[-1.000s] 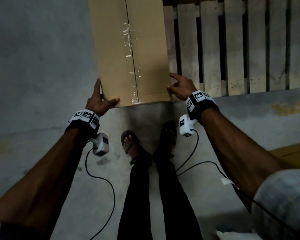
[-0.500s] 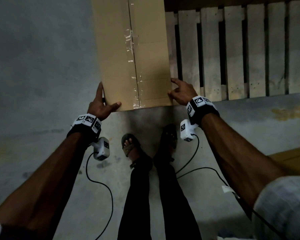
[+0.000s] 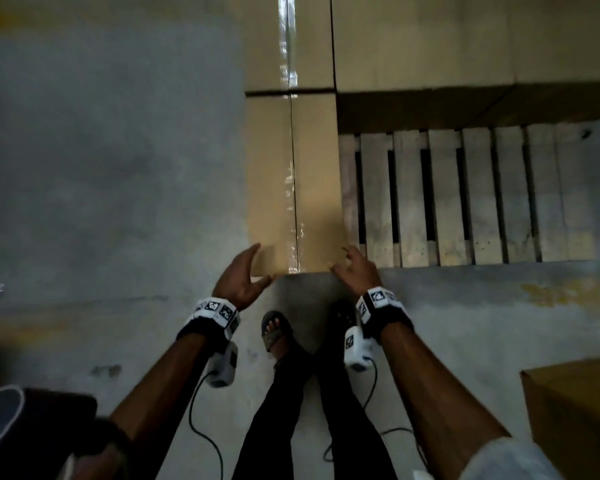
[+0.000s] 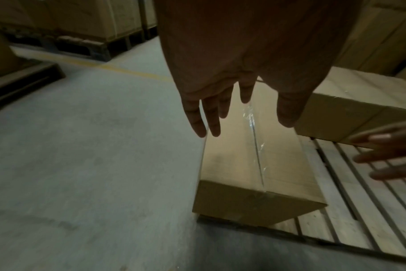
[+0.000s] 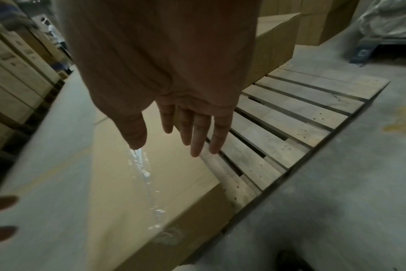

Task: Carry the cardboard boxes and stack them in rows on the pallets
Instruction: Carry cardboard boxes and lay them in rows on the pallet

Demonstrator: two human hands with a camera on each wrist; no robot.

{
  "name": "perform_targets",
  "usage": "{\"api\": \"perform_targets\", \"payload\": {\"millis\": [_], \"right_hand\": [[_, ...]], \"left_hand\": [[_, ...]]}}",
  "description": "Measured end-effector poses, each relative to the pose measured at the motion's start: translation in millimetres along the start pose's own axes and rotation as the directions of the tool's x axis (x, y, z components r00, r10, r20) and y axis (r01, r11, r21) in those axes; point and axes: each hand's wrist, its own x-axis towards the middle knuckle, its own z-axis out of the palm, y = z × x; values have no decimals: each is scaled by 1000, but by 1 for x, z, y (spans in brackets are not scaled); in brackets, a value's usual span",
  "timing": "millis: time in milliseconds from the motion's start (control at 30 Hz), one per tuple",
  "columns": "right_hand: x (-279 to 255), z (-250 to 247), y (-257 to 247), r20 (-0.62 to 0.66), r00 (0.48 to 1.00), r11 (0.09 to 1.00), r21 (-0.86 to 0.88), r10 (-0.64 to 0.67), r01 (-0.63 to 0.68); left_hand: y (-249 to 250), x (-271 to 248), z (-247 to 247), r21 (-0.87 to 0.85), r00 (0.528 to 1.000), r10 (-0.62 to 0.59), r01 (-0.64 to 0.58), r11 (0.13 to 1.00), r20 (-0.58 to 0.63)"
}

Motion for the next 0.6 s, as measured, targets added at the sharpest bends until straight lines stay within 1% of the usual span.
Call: {"api": "perform_targets", "payload": {"millis": [67,133,200,267,333,400,500,567,600], "right_hand": [[-34,-11,-32,-5,1000,999,37,-24,24],[-67,-23,-66,-20,998,995,82,-57,58],[-89,-33,-96,-29,996,993,77,-83,85],[-108,-41,-129,-25,993,991,71,-113,115],[-116,-42,-162,-17,992,989,82,-124,125],[-119,-38,-198,-5,991,987,90,-131,131],[-119,-28,-263,-20,986,983,80,-166,167],[-116,-18,-309,-46,980,975,102,-195,199],[-115,-13,-327,-61,977,972,108,-205,211]], "left_hand": [[26,-28,-27,36,997,26,-28,999,72],[53,-53,-58,50,988,23,-31,998,152],[74,-69,-87,49,978,37,-48,998,204],[92,-82,-122,25,978,95,-101,995,187],[104,-88,-160,-49,978,182,-177,983,106],[111,-89,-202,-137,970,243,-238,962,24],[106,-83,-266,-197,951,304,-309,930,-58],[93,-76,-311,-176,937,343,-350,920,-70],[85,-73,-330,-159,933,354,-359,920,-57]]}}
